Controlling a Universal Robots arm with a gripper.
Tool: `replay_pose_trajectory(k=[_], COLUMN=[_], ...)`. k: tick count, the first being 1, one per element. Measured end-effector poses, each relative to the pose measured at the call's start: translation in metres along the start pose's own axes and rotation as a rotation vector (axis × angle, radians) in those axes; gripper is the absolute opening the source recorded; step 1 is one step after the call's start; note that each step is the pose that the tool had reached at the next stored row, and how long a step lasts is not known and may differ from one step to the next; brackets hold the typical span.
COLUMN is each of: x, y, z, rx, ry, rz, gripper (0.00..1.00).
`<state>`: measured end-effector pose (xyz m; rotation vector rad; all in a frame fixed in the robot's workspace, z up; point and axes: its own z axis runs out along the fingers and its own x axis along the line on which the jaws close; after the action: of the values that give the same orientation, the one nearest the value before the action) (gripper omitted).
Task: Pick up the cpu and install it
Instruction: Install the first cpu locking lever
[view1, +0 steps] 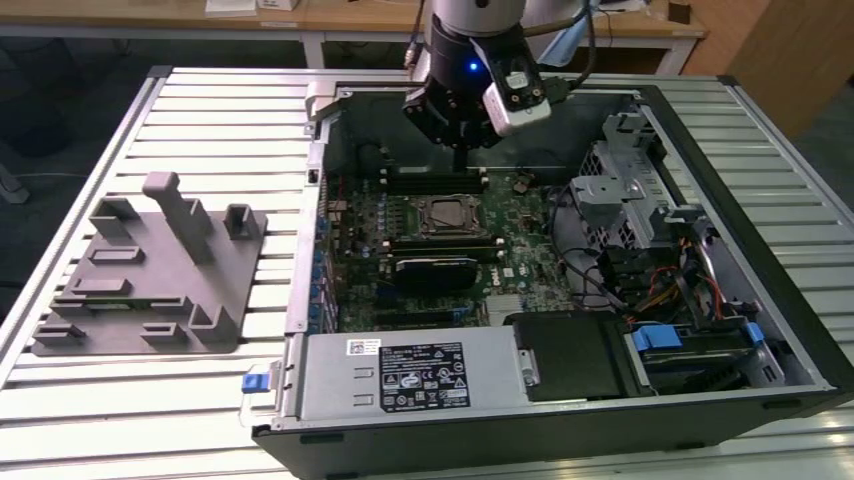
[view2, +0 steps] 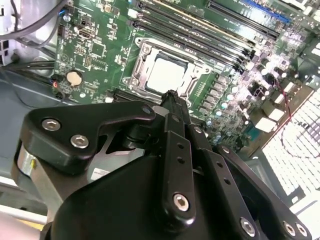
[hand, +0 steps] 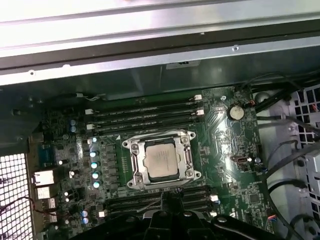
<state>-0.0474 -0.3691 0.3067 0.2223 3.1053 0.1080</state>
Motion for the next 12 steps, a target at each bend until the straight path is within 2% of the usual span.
replay_pose_trajectory(k=[12], x=[0.0003], y=[-0.0023], z=[0.0217], rx=[0.0002], ry=[0.0059], rz=[-0.022], gripper=[0.11])
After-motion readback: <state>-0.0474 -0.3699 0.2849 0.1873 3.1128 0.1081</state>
